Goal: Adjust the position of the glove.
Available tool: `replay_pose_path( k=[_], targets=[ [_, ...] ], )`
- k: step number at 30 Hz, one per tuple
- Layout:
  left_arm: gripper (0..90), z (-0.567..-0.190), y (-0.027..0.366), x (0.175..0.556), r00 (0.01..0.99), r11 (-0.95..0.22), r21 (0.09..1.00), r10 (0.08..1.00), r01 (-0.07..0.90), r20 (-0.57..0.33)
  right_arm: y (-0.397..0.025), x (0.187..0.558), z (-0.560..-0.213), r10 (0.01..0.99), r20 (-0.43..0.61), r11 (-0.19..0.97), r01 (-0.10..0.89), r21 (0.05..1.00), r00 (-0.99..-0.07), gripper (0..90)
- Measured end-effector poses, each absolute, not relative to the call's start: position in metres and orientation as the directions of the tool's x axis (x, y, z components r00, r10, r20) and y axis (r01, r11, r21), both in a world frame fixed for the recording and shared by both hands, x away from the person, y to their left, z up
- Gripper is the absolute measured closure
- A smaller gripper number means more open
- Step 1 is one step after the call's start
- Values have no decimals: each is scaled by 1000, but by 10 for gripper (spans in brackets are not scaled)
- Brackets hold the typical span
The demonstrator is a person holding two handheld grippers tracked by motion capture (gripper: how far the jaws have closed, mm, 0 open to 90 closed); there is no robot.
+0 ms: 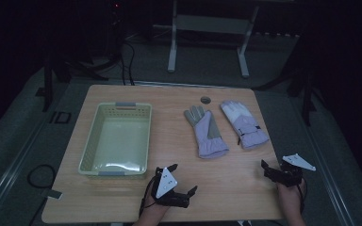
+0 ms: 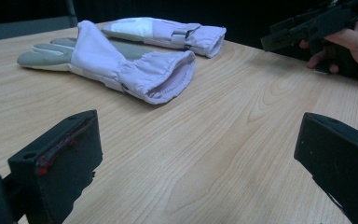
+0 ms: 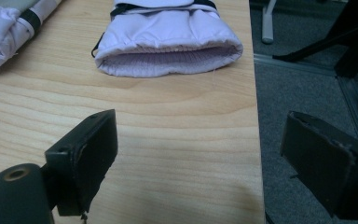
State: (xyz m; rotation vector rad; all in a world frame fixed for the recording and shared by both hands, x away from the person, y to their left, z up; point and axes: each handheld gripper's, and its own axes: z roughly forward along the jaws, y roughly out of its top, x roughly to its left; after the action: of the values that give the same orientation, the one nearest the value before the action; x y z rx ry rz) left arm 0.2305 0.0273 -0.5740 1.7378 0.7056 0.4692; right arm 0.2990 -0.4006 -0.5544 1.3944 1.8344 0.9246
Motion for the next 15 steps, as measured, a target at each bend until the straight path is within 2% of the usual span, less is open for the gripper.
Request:
replay_pose_path(
  k=[5, 15],
  targets=[
    [11, -574, 29, 232, 738, -164, 959, 672, 232, -64, -401, 301, -555, 976, -68, 172, 535, 827, -209, 127],
    [11, -574, 28, 232, 736, -167, 957, 673, 236, -64, -404, 297, -552, 972, -58, 168, 497, 851, -229, 125]
  ],
)
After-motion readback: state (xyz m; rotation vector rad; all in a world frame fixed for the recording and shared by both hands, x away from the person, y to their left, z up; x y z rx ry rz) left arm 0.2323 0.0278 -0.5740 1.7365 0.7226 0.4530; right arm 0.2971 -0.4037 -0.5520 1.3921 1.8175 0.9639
